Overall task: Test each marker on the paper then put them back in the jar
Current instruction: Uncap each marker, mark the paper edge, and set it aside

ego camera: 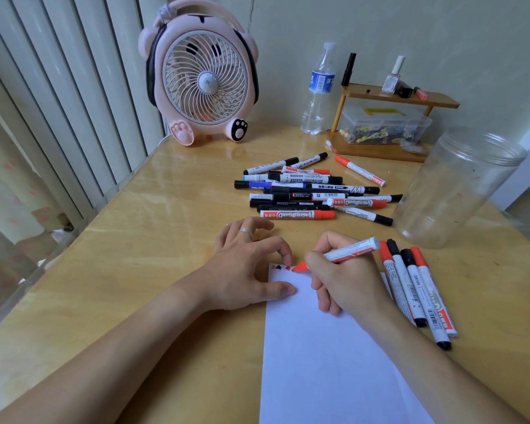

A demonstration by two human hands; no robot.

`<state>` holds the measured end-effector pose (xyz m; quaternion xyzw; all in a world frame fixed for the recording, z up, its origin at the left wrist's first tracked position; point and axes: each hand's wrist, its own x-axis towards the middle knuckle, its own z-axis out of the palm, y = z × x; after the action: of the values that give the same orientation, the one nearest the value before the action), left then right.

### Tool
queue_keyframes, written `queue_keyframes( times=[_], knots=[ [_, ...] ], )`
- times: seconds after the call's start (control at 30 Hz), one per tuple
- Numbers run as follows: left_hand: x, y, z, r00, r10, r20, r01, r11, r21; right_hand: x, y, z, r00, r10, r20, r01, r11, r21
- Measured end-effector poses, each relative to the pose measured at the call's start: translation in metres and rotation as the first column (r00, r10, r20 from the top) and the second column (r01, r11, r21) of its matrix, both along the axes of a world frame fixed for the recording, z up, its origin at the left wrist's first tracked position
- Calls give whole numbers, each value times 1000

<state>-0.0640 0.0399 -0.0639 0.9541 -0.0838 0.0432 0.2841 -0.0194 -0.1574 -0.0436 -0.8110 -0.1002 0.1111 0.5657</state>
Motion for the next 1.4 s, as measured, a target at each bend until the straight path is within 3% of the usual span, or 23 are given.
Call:
queue_keyframes(
  times=[0.17, 0.3, 0.47, 0.77, 1.03, 1.2, 1.4],
  knots=[
    [0, 0, 2, 999, 38, -25, -39, 999, -8, 1, 0, -1, 1000, -20, -12, 20, 1000, 13],
    [1, -2, 5, 981, 183, -62, -188, 978, -87, 1, -1, -1, 1000, -13, 5, 13, 1000, 1],
    [2, 1, -3, 945, 320, 62, -323, 946, 27, 2, -5, -2, 1000, -20, -18, 21, 995, 96],
    [2, -7, 4, 970, 105, 221, -75, 987, -140, 3, -9, 1, 992, 76, 98, -101, 956, 274],
    [2, -10, 3, 949, -50, 311, 104, 982, -159, 4, -10, 2, 975, 212, 65, -221, 944, 243],
    [4, -8, 1, 953, -25, 301, 90, 975, -204, 11, -19, 5, 934, 308, -179, -205, 875, 439],
    [7, -6, -5, 961, -12, 276, 36, 996, -84, 14, -23, 6, 967, 223, -122, -173, 929, 327]
  ],
)
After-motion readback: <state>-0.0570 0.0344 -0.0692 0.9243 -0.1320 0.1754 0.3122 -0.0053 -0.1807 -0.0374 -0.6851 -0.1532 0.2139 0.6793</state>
